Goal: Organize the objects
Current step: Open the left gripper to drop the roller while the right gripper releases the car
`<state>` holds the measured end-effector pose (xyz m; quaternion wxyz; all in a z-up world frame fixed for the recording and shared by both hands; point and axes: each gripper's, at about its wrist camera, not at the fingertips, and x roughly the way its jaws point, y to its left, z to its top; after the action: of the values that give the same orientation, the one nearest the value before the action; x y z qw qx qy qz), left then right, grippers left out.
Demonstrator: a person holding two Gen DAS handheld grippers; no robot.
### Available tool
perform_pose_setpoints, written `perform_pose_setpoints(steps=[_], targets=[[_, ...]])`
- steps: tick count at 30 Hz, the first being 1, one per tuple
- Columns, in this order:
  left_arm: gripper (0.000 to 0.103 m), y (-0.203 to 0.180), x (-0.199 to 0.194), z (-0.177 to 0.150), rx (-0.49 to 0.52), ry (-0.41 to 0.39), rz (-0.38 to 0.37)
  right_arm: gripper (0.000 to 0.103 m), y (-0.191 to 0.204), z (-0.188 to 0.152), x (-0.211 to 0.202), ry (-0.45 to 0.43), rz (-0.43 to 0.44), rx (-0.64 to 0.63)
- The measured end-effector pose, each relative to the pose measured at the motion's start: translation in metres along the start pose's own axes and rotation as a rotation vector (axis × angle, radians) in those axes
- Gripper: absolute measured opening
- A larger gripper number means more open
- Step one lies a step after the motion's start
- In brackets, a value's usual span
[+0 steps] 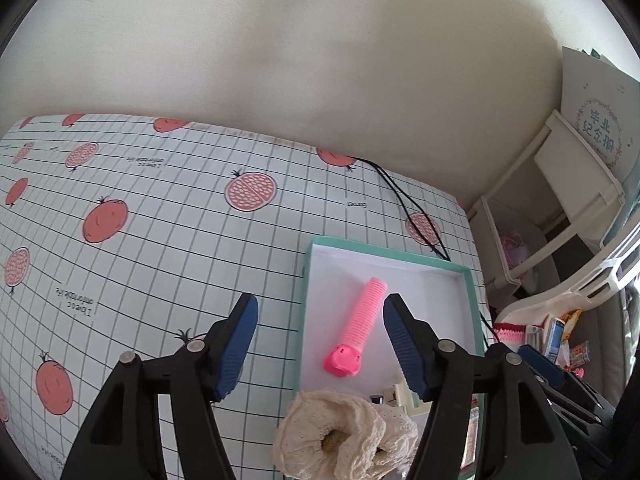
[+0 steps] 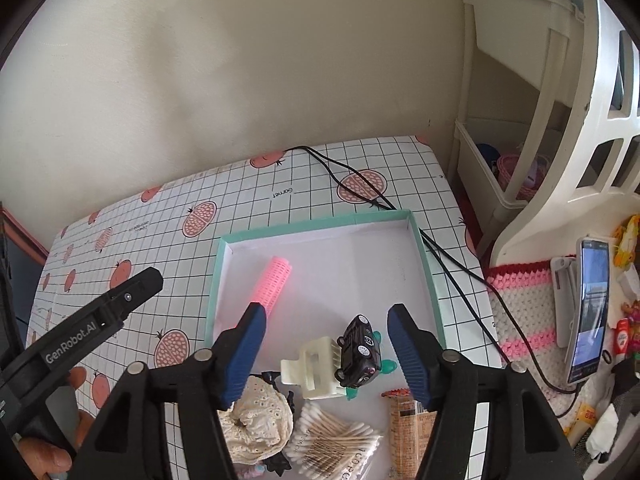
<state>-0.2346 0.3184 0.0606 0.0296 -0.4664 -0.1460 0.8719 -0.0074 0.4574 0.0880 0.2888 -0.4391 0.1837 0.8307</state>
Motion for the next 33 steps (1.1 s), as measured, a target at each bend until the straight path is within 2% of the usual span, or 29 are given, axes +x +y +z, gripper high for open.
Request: perform_pose_setpoints(steps=[5,7,9,11,16,18,20,21,33], targets=[[0.067,0.007,0.005,-0.001,-0.007,0.015,0.064,0.084,0.000,-0.001,0.003,-0.002,-0.014,-0.005],[0.068,0.010,0.007,-0.003,-0.013,0.020,0.086,0.084,-0.002,-0.002,0.003,-0.003,-0.019,-0.005],[0.087,0.013,0.009,-0.003,-0.019,0.022,0.101,0.086,-0.002,-0.002,0.004,-0.002,-0.021,-0.005],[0.088,0.015,0.009,-0.003,-0.026,0.015,0.111,0.094,-0.002,-0.003,0.006,0.001,-0.025,-0.007],[0.089,0.020,0.009,-0.002,-0.030,0.006,0.146,0.103,-0.001,-0.003,0.007,-0.005,-0.032,-0.022],[0.091,0.021,0.009,-0.003,-0.028,-0.001,0.170,0.103,0.000,-0.004,0.008,-0.002,-0.035,-0.027],[0.100,0.022,0.010,-0.002,-0.024,0.006,0.192,0.103,0.001,-0.004,0.010,0.005,-0.027,-0.028],[0.101,0.023,0.010,-0.003,-0.025,0.007,0.192,0.103,0.001,-0.005,0.011,0.009,-0.026,-0.029],[0.101,0.026,0.013,-0.005,-0.022,0.025,0.205,0.103,0.008,-0.009,0.017,0.034,-0.048,-0.060]])
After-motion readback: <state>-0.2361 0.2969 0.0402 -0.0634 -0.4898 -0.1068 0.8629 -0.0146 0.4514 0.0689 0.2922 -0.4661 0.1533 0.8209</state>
